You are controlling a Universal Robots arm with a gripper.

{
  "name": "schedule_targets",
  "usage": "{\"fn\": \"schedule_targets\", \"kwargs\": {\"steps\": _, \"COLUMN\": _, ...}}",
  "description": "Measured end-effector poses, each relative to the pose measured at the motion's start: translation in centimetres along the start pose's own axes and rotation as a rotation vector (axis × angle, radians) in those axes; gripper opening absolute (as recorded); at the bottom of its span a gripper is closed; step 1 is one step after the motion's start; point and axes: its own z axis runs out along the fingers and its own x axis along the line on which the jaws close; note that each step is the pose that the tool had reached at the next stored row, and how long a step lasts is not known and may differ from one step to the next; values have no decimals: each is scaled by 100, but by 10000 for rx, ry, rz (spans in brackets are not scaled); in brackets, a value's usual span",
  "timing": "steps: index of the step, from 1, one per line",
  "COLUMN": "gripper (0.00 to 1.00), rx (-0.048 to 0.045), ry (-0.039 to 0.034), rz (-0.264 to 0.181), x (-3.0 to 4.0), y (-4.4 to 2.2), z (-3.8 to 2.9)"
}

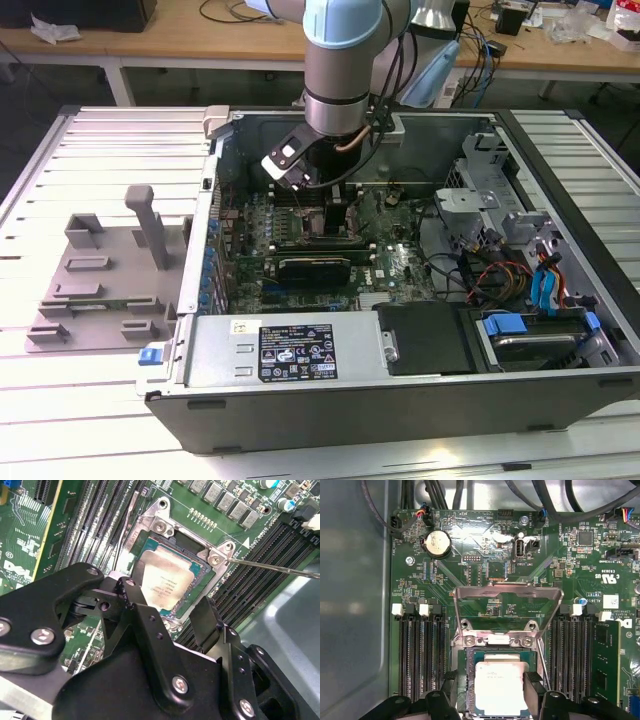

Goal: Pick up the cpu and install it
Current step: 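Place the cpu into insertion slot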

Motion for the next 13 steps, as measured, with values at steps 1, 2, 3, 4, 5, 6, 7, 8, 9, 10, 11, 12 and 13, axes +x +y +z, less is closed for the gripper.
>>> {"fn": "schedule_targets", "kwargs": {"steps": 1, "gripper": 63, "rx": 1, "ry": 6, "rz": 2, "x": 0, "y": 0, "z": 2}}
{"fn": "schedule_targets", "kwargs": {"steps": 2, "gripper": 63, "rx": 2, "ry": 11, "rz": 10, "x": 0, "y": 0, "z": 3}}
{"fn": "schedule_targets", "kwargs": {"steps": 3, "gripper": 63, "rx": 2, "ry": 17, "rz": 28, "x": 0, "y": 0, "z": 6}}
{"fn": "schedule_targets", "kwargs": {"steps": 4, "gripper": 63, "rx": 1, "ry": 22, "rz": 45, "x": 1, "y": 0, "z": 8}}
{"fn": "schedule_targets", "kwargs": {"steps": 5, "gripper": 63, "rx": 1, "ry": 23, "rz": 57, "x": 1, "y": 0, "z": 8}}
{"fn": "schedule_targets", "kwargs": {"steps": 6, "gripper": 63, "rx": 1, "ry": 23, "rz": 82, "x": 1, "y": 0, "z": 8}}
{"fn": "schedule_targets", "kwargs": {"steps": 7, "gripper": 63, "rx": 0, "ry": 23, "rz": 107, "x": 2, "y": 0, "z": 9}}
{"fn": "schedule_targets", "kwargs": {"steps": 8, "gripper": 63, "rx": 0, "ry": 21, "rz": 154, "x": 5, "y": 0, "z": 9}}
{"fn": "schedule_targets", "kwargs": {"steps": 9, "gripper": 63, "rx": 0, "ry": 21, "rz": 192, "x": 5, "y": 0, "z": 9}}
{"fn": "schedule_targets", "kwargs": {"steps": 10, "gripper": 63, "rx": -1, "ry": 19, "rz": 214, "x": 6, "y": 0, "z": 9}}
{"fn": "schedule_targets", "kwargs": {"steps": 11, "gripper": 63, "rx": -1, "ry": 19, "rz": 238, "x": 7, "y": 0, "z": 9}}
{"fn": "schedule_targets", "kwargs": {"steps": 12, "gripper": 63, "rx": 0, "ry": 18, "rz": 258, "x": 8, "y": 0, "z": 9}}
{"fn": "schedule_targets", "kwargs": {"steps": 13, "gripper": 63, "rx": 0, "ry": 18, "rz": 277, "x": 8, "y": 0, "z": 9}}
